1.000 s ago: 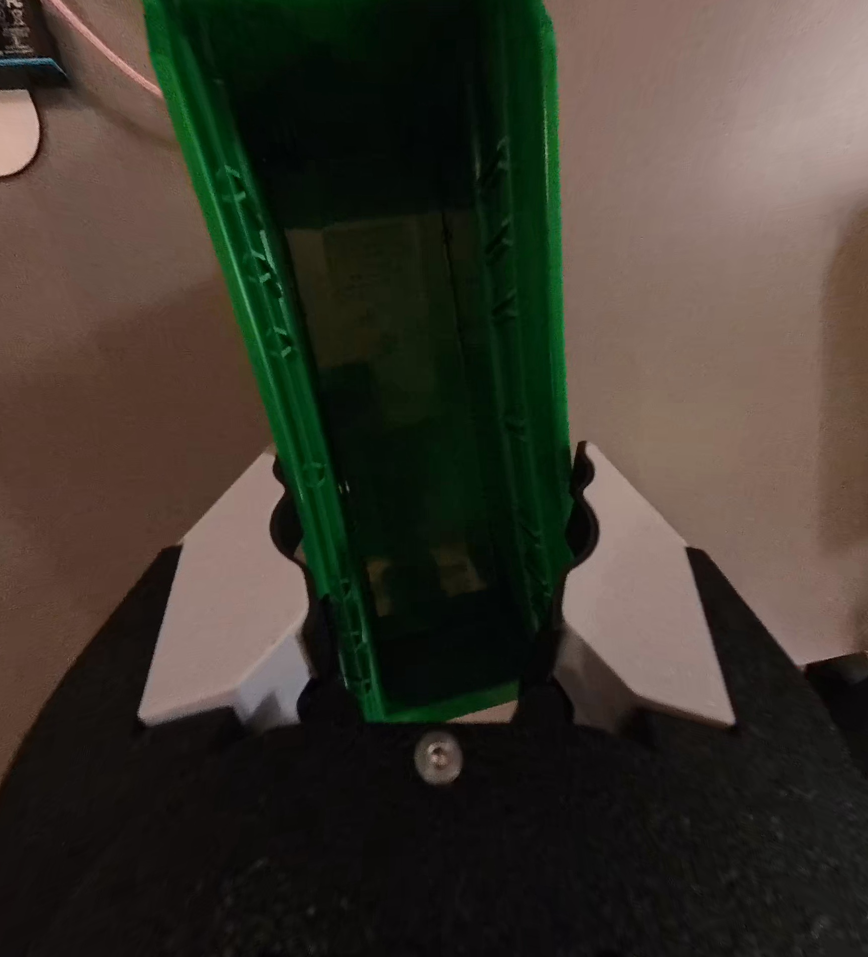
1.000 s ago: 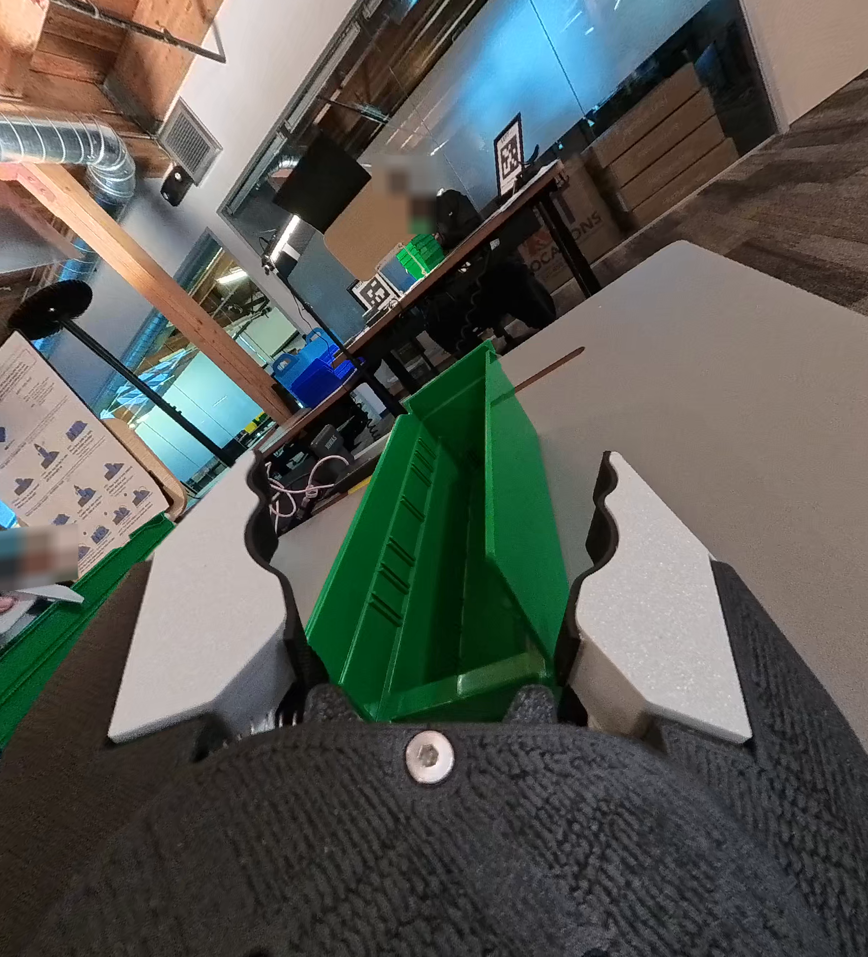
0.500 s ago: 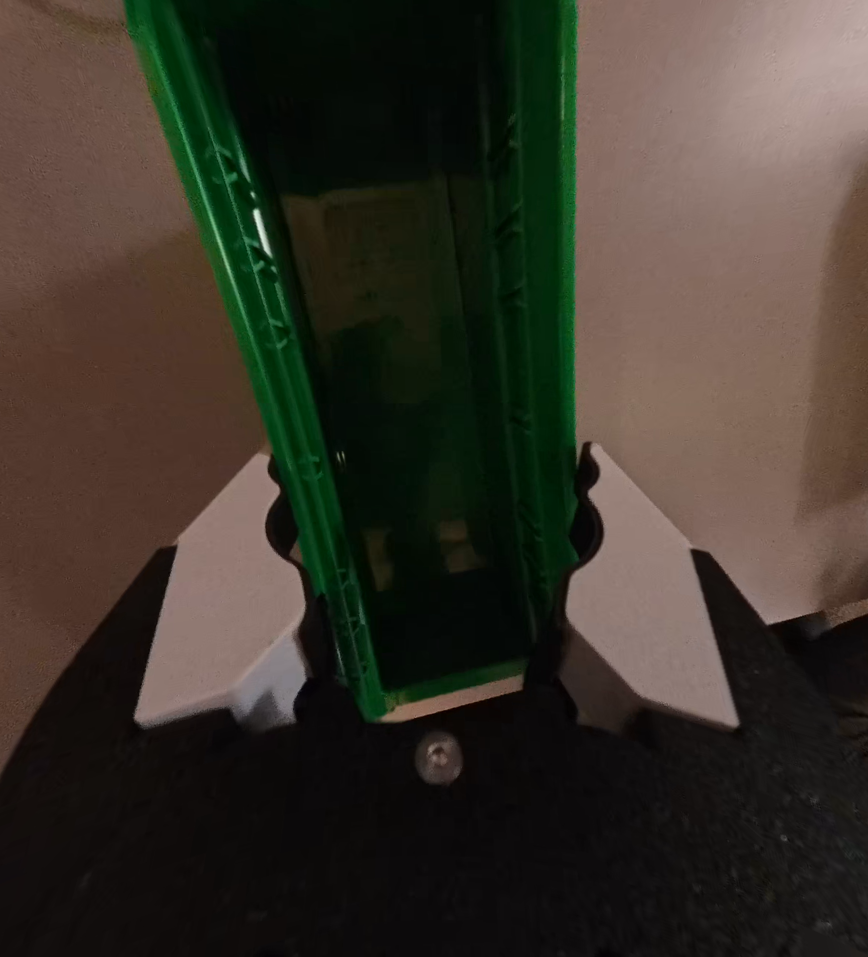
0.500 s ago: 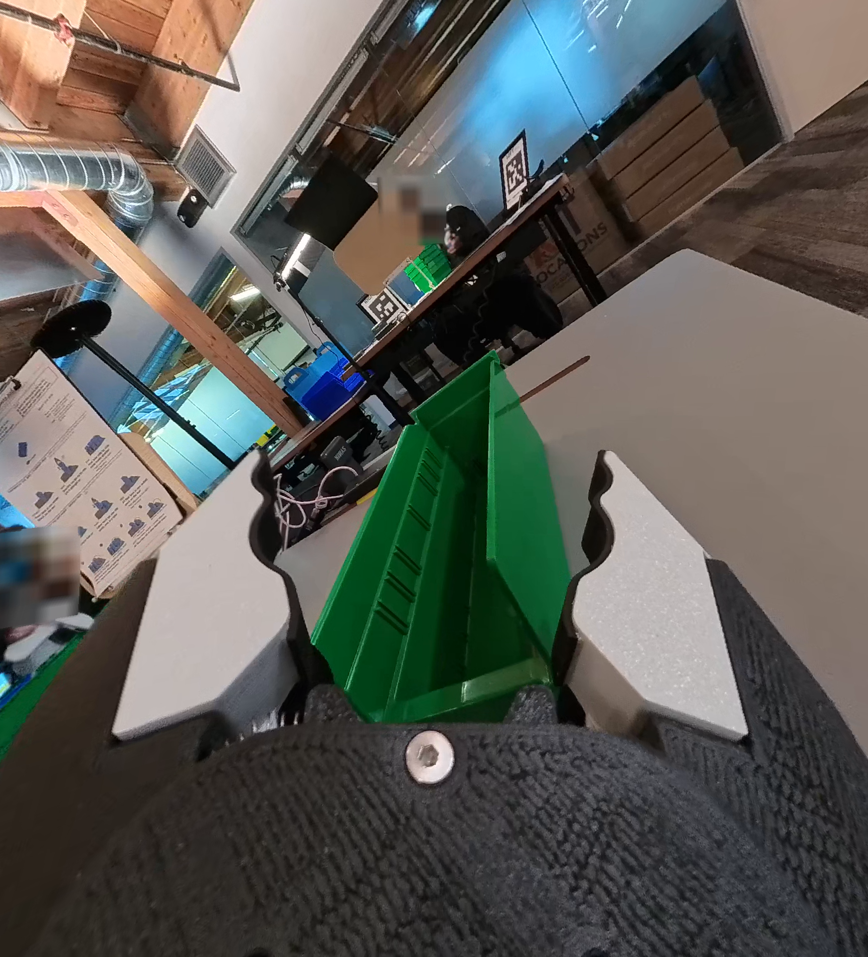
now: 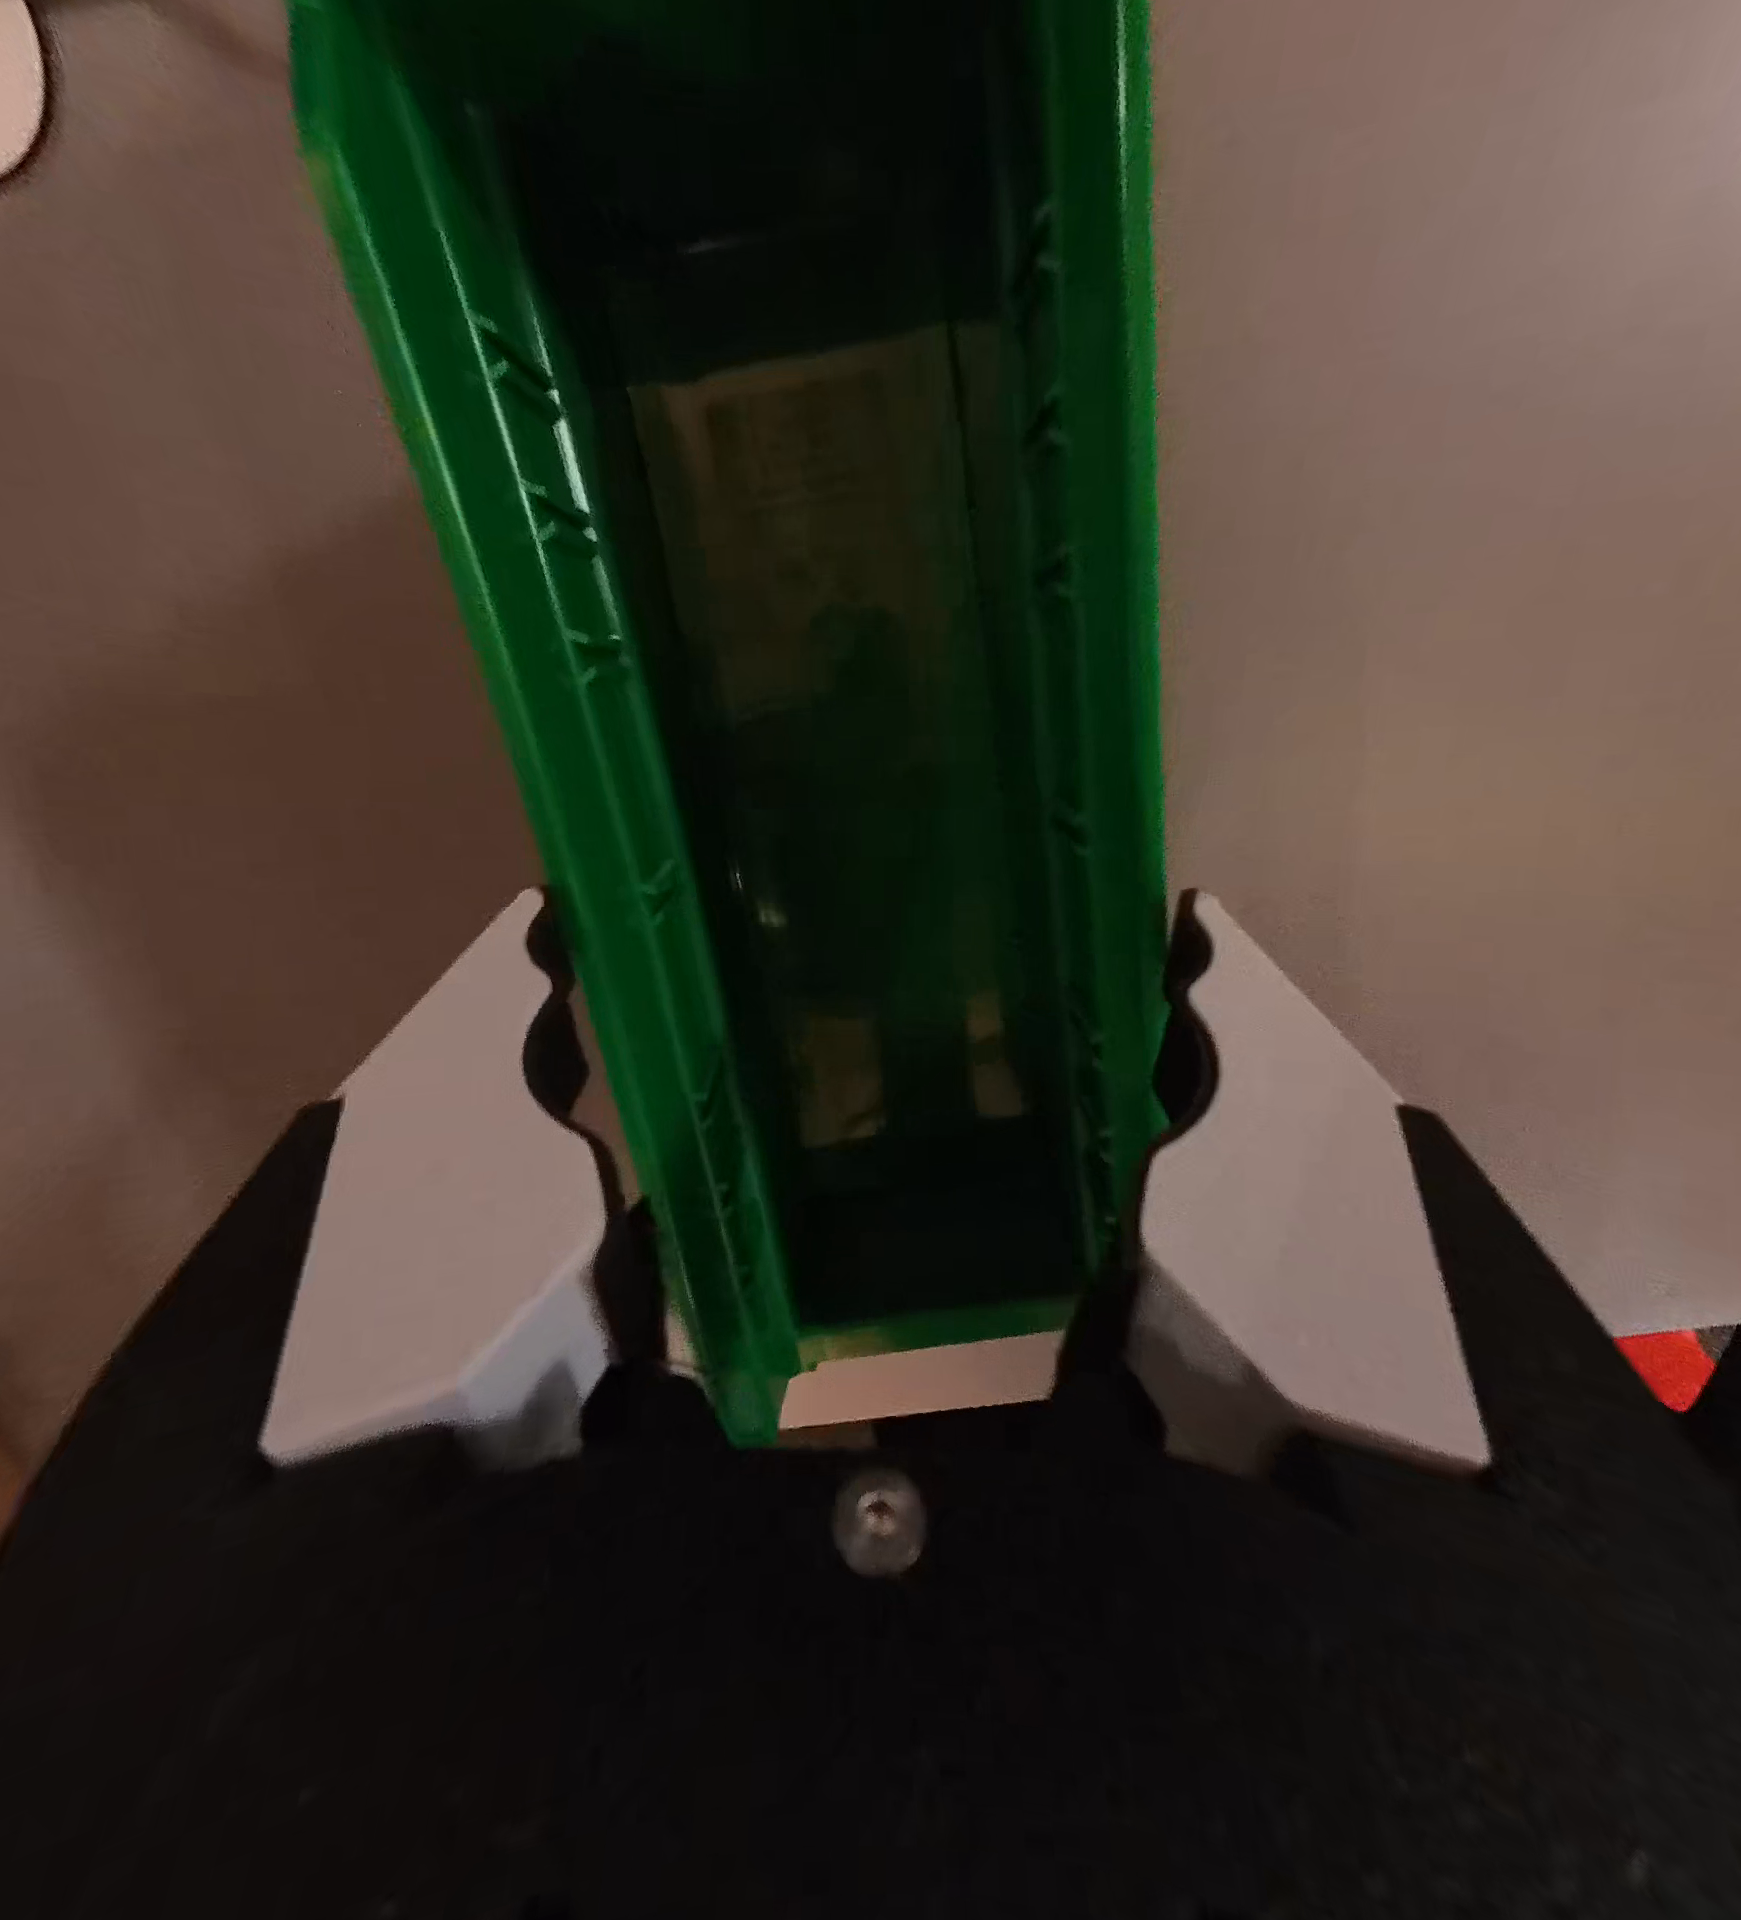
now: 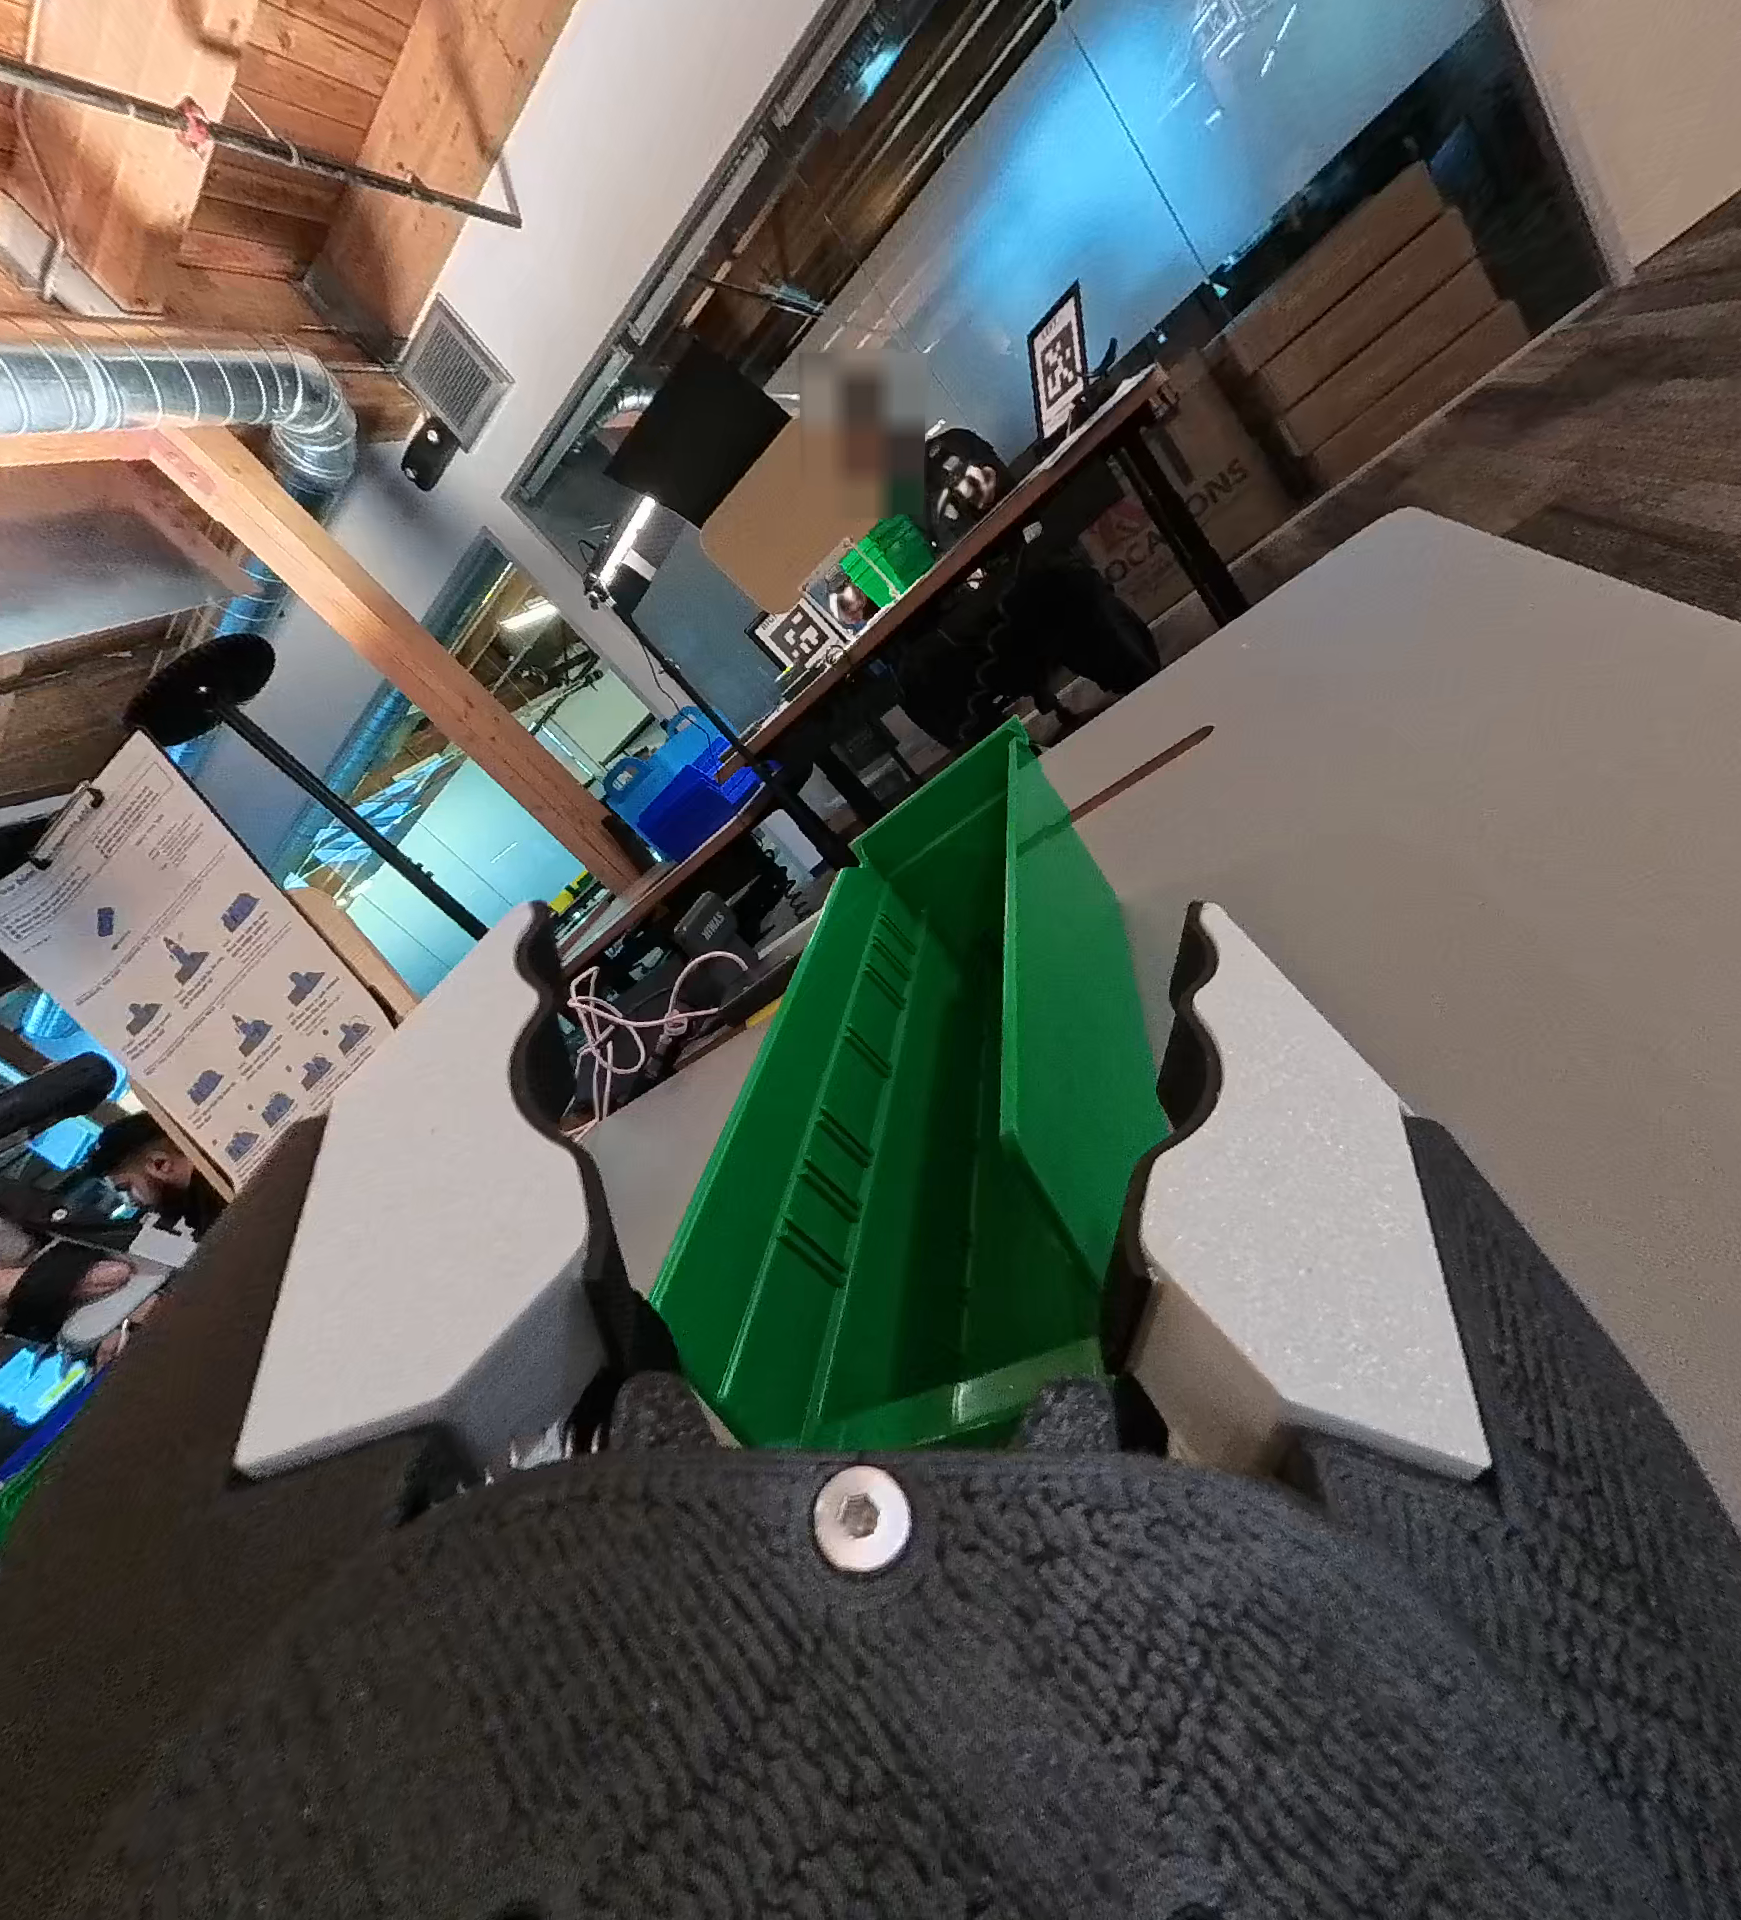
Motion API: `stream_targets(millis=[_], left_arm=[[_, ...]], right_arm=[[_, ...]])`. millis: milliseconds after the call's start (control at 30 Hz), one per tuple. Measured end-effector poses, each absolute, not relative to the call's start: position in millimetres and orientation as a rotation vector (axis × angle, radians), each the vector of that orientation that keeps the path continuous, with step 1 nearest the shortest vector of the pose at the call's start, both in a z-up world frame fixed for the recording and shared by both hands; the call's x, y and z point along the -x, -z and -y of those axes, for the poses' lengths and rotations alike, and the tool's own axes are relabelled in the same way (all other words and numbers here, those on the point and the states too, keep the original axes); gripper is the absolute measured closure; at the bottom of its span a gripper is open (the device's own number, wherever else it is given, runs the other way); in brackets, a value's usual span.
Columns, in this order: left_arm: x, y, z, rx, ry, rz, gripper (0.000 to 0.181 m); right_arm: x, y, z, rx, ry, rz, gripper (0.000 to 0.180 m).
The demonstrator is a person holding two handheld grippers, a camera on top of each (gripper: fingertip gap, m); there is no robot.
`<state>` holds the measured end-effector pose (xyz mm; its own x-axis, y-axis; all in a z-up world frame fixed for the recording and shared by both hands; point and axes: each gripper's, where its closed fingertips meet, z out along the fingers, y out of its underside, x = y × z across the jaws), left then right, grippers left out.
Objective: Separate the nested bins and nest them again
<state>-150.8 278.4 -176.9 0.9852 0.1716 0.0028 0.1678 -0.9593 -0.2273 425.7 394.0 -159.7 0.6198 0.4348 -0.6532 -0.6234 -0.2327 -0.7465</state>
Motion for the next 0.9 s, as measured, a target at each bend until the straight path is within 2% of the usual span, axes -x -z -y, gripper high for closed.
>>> stream_targets(millis=[200,433,700,900], left_arm=[[152.1,173.3,-276.2,2.916,-0.021,0.23,0.086],[162.9,150.3,-280.3,2.861,-0.017,0.238,0.088],[158.7,82.0,-283.7,2.731,-0.011,0.215,0.086],[103.1,27.3,-311.2,2.622,0.036,0.078,0.086]], right_arm=[[-422.9,162.7,-395.4,1.524,-0.999,-0.163,0.064],[-423.3,167.7,-398.4,1.537,-1.002,-0.175,0.064],[-422.4,165.7,-397.0,1.537,-1.004,-0.171,0.064],[-429.0,157.0,-392.4,1.508,-0.999,-0.18,0.064]])
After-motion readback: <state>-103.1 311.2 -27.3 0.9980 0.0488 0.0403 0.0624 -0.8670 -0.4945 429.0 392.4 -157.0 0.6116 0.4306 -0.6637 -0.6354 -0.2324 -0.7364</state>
